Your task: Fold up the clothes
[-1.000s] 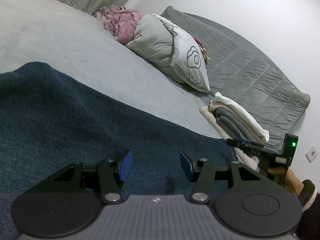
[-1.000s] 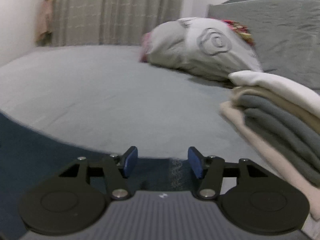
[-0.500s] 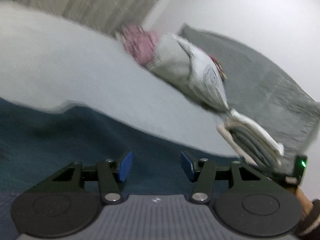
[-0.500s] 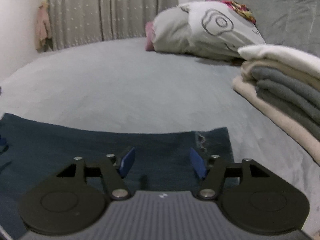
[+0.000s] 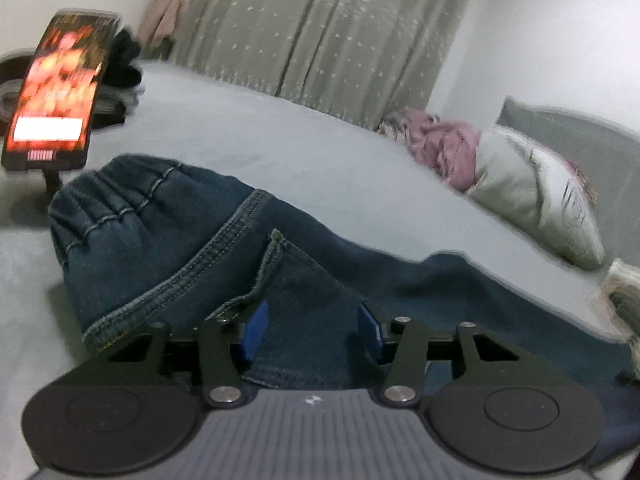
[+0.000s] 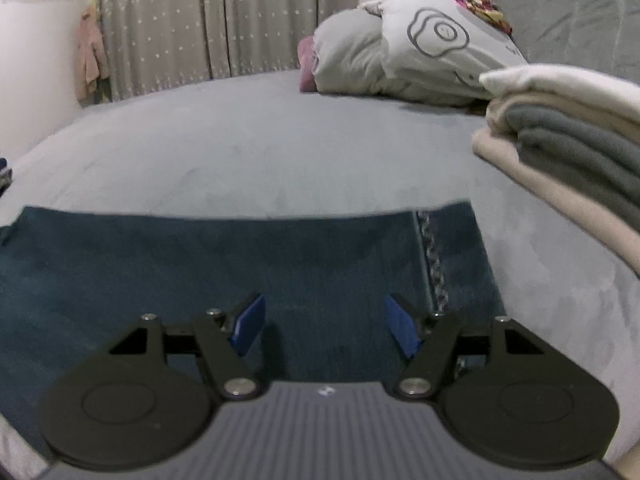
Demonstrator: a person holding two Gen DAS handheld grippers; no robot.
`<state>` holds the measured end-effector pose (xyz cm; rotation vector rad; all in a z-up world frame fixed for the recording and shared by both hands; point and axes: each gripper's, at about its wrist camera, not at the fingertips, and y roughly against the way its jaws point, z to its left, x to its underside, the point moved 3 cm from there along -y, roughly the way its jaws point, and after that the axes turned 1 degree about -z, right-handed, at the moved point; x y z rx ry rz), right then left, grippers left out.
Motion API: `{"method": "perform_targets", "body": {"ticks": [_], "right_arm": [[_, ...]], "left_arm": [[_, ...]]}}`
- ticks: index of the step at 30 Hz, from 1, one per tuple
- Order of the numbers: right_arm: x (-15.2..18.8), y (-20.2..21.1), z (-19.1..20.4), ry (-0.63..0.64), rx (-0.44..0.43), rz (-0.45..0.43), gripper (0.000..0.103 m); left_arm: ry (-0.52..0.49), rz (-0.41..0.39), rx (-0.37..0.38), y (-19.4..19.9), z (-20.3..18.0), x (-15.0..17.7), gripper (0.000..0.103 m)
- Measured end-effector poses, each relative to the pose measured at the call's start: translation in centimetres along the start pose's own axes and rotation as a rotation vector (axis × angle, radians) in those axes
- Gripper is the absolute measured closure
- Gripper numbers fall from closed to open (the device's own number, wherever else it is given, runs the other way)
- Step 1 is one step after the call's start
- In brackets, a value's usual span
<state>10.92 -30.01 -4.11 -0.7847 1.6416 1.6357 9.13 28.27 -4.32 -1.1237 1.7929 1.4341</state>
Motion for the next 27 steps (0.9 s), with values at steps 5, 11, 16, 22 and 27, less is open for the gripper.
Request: {"method": "perform_targets", "body": {"ticks": [5,11,16,22,27], "right_arm": [[-0.2,1.1,-0.3,-0.032,-0.001,-0.015,0.026],[-0.8,5.4,-4.2,-0.114,0.011,-0.039,0.013],[0.2,7.2,-8.3,-0.19,0.016,0.018,0.012],[3.0,8.4,-12.6,-0.375,-0.064,0.086,0.012],[5.4,8.6,-13.9,-0.501,-0.18,0.144,0.024]], "left_arm": [[-0.055,0.033,0.068,2.1,-6.3,-0.8,0.049],[-0.247,0.062,0.278,3.7,-18.0,1.8,0.041],[-0.372,0.13,0.433,3.7,-27.0,5.7,0.038],[-0.483,0.17,0.54,3.3,-32.9,9.6,0.035],[-0.526,0.196,0.605,3.1,-36.6,11.3,0.035]]}}
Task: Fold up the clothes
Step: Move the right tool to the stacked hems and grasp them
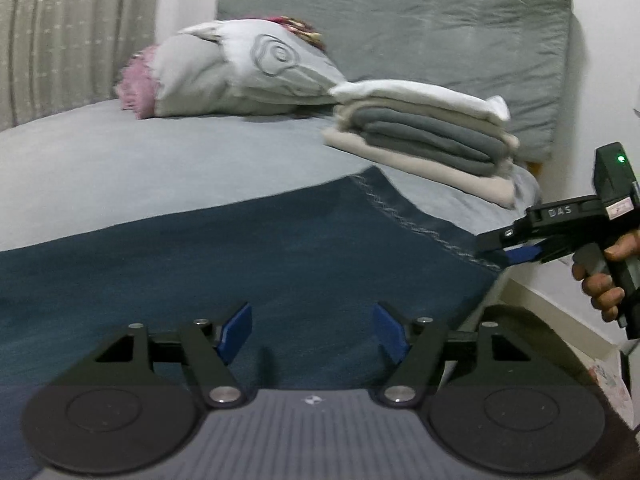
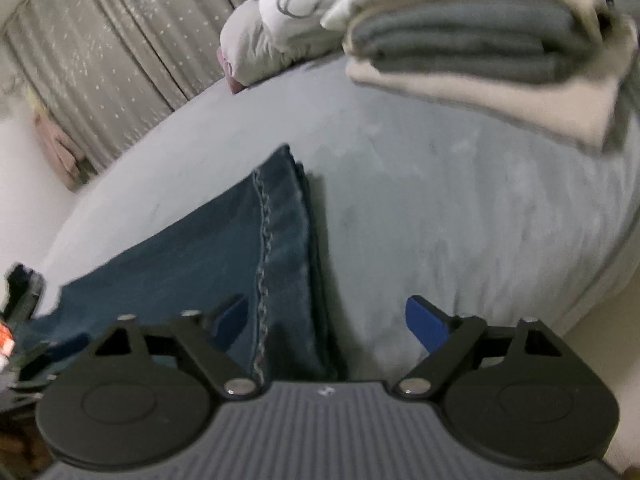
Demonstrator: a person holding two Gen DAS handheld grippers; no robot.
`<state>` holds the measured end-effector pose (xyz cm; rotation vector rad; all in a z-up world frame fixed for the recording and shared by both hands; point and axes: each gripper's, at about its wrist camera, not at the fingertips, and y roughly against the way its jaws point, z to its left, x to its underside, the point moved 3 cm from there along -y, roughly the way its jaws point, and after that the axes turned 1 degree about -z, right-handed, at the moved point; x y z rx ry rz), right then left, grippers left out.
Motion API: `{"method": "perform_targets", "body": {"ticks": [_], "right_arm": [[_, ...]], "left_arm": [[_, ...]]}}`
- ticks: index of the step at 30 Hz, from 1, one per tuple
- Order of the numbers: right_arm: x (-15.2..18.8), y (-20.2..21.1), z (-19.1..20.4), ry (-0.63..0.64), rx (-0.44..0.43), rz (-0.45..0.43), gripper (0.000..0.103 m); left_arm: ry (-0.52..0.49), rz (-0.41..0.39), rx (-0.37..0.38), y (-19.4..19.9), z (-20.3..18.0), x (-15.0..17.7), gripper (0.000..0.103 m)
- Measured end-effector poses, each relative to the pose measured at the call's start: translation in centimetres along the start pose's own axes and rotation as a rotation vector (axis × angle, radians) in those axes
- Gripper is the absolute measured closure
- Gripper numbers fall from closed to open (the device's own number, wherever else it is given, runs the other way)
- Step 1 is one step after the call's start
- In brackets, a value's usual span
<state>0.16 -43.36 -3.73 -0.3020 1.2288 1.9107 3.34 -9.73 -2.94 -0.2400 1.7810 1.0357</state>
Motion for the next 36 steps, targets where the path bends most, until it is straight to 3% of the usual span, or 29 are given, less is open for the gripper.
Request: {"method": "perform_targets", "body": {"ticks": [3,10,12,16,24,32,33,34,36], "right_arm": [[1.0,-0.5,-0.4,-0.069,-0.081,0.044,0.029],[1.8,-1.2,-1.1,-0.166,-0.128,0.09,0.033],[1.8,-1.1,-1.4,-0.201,-0.137,0.093,0.047],[1.7,-0.5,-1.5,-0.219,-0.156,0.086,0.059],[0.9,0.9,-0.3,-0.205,-0.203,0.048,0.07],[-1.3,1.3,2.2,-0.178,-0.253,0.04,0.071],[-1.6,1.3,2.5,-0.175,-0.26,0.04,0.071],[-1.7,1.3,2.7,-0.171,-0.262,0.041,0.071],[-2.1,1.1,3.2,-0.152,-0.266,0.051,0.068]], "left_arm": [[-0.05,0.016,0.042,-2.5,-2.1,-1.2,0.035],[-0.152,0.033,0.151,-5.8,-6.4,-1.8,0.034],[-0.177,0.043,0.172,-6.6,-7.6,-1.8,0.034],[-0.234,0.057,0.204,-8.1,-9.9,-2.0,0.034],[-0.32,0.055,0.172,-9.9,-12.1,-2.2,0.034],[-0.32,0.012,0.061,-11.1,-13.0,-3.6,0.036],[-0.322,0.005,0.031,-11.3,-13.1,-3.8,0.044],[-0.32,0.003,0.004,-11.5,-13.1,-4.0,0.065],[-0.267,0.024,-0.043,-12.0,-12.5,-4.2,0.076]]}}
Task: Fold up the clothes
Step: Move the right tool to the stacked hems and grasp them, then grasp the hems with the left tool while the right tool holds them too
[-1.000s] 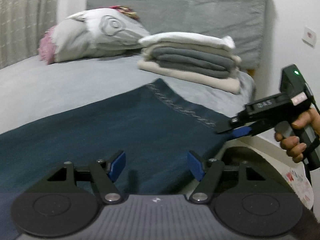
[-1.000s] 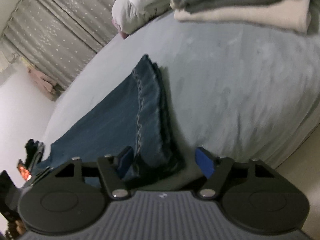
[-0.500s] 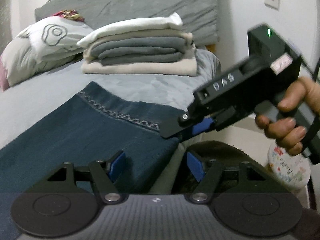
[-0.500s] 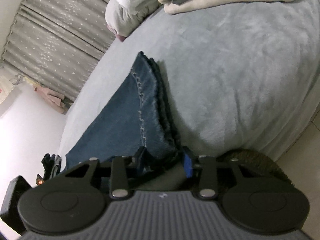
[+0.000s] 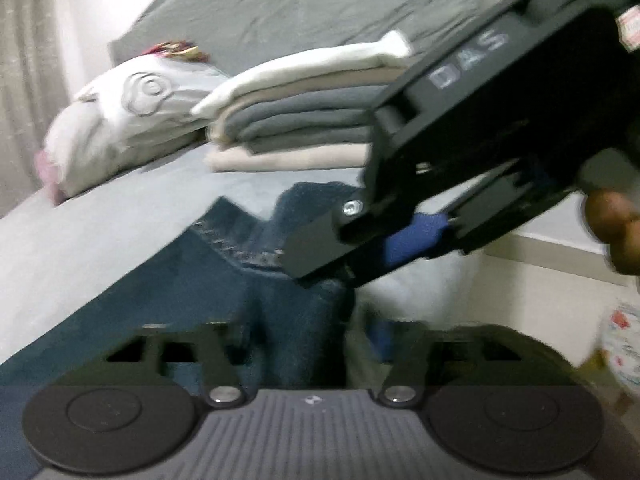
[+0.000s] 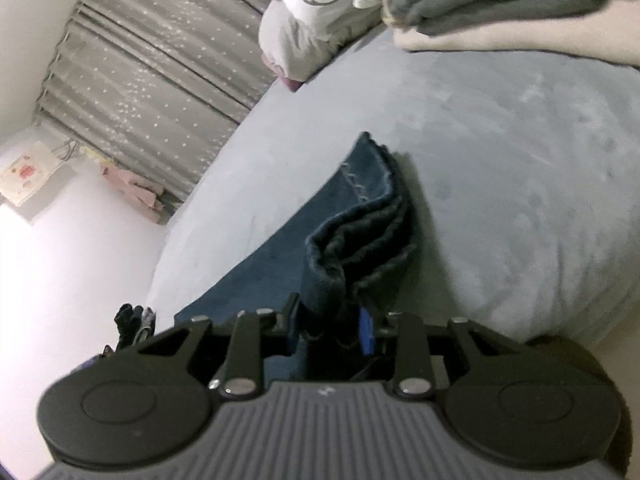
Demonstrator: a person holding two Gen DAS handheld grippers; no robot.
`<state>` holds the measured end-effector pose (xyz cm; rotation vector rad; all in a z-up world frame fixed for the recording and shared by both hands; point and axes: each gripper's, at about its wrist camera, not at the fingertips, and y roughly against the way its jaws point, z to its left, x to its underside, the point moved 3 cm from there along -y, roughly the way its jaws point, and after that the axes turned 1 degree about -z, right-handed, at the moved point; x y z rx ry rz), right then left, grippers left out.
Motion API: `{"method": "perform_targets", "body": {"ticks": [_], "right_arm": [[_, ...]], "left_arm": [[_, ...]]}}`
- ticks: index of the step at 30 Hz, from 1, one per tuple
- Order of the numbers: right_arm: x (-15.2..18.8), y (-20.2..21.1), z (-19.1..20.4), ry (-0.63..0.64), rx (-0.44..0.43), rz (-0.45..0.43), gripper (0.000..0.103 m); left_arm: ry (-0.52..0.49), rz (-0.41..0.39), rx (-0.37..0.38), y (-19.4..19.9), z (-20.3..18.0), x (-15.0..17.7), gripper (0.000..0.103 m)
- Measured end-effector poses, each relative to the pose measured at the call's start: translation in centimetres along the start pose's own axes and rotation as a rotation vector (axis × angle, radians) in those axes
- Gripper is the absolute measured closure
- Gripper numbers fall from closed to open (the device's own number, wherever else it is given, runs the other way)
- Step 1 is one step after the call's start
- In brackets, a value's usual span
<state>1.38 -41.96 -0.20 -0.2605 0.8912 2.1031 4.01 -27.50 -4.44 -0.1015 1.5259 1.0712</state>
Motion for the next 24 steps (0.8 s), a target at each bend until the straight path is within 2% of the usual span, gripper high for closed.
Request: {"method": "perform_targets", "body": {"ticks": [2,4,6,8,10,13,16,19,21,23,24], "right_arm": [[-0.4,-0.1,0.0,0.001,-0.007,0.017,0.064],[-1.3,0.0,-1.0,-0.073,-0.066,0.014,0.054],[-2.2,0.0,-1.7,-0.121,-0.082,-0.005,0.032],[-2.8,-0.3,-2.1,-0.148,-0.078,-0.018,0.016],[-4.0,-1.0,-2.9,-0.188,-0.065,-0.032,0.013],[-5.5,-3.3,-4.3,-0.293,-0.086,0.009,0.011],[-6.1,-5.2,-4.9,-0.342,-0.101,0.037,0.016],[-6.2,-7.5,-4.5,-0.344,-0.094,0.072,0.029],[-6.3,-8.2,-4.1,-0.331,-0.055,0.072,0.058],[-6.4,-8.4,-3.0,-0.292,-0.043,0.059,0.072],[-6.4,-8.4,-2.0,-0.254,-0.047,0.055,0.076]], "left_arm": [[0.067,-0.021,0.001,0.4,0.7,0.0,0.082],[0.111,-0.056,-0.01,1.2,1.4,0.1,0.083],[0.125,-0.072,0.002,1.8,1.7,0.0,0.083],[0.133,-0.082,0.007,2.2,1.8,0.0,0.083],[0.143,-0.088,0.009,2.5,1.9,0.0,0.083],[0.167,-0.091,0.019,2.8,2.3,0.1,0.083],[0.19,-0.101,0.027,3.2,2.8,0.1,0.083],[0.209,-0.103,0.032,3.5,3.3,0.3,0.083],[0.23,-0.104,0.034,4.1,3.9,0.5,0.083],[0.239,-0.115,0.028,5.0,4.5,0.8,0.083],[0.249,-0.121,0.026,5.7,5.1,0.9,0.083]]}}
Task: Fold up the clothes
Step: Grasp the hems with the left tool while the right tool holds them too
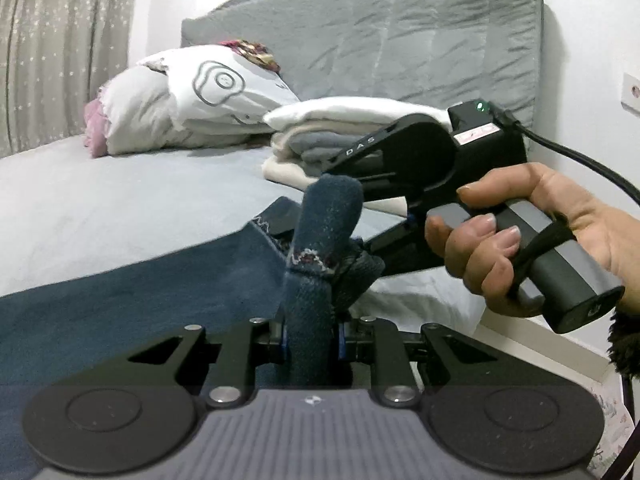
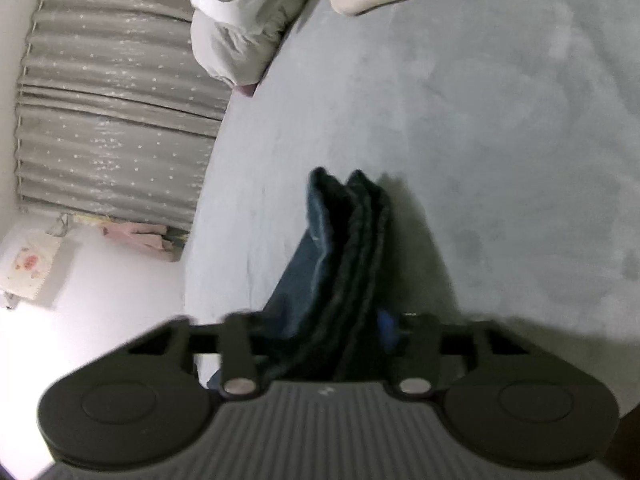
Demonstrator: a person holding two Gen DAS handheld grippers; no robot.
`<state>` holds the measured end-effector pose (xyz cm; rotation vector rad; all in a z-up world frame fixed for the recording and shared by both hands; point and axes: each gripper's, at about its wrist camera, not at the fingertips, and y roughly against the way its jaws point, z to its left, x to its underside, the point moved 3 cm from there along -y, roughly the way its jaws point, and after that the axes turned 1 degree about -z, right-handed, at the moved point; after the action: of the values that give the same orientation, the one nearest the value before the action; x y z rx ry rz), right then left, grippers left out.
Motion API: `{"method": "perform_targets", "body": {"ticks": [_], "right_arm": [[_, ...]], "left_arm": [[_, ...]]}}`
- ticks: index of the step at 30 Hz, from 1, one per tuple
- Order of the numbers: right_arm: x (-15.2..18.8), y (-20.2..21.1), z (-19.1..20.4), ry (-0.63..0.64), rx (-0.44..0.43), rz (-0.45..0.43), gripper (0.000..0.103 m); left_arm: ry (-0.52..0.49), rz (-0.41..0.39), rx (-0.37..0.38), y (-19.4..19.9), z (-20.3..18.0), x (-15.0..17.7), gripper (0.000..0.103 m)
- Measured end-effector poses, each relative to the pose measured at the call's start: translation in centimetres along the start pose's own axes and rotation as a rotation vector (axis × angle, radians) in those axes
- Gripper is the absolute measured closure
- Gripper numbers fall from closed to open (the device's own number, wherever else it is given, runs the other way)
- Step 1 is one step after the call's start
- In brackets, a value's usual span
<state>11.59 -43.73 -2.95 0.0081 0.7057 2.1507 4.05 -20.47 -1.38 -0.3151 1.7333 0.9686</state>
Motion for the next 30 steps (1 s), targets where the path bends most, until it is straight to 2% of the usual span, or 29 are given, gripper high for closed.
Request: {"method": "perform_targets", "body": {"ticks": [7,12,18,30], "right_arm": [[2.0,-1.5,6.1,0.155,-0.069,0.024,0.079],[4.5,-5.3,10.5,0.235,-0.136,0.097,0.079],[8.0,-10.0,14.3,0.296,-0.176,0.19,0.079],[14.8,-19.1,18.8,0.344,-0.207,0.338,0.078]], "left_arm": [[0.155,-0.025,-0.01,4.6,5.3,0.0,0.083],[0.252,-0.032,-0.037,7.9,9.1,1.1,0.083],[0.328,-0.039,-0.087,12.0,13.0,2.8,0.083],[0.494,-0.045,-0.214,18.4,20.3,7.2,0.083]]}}
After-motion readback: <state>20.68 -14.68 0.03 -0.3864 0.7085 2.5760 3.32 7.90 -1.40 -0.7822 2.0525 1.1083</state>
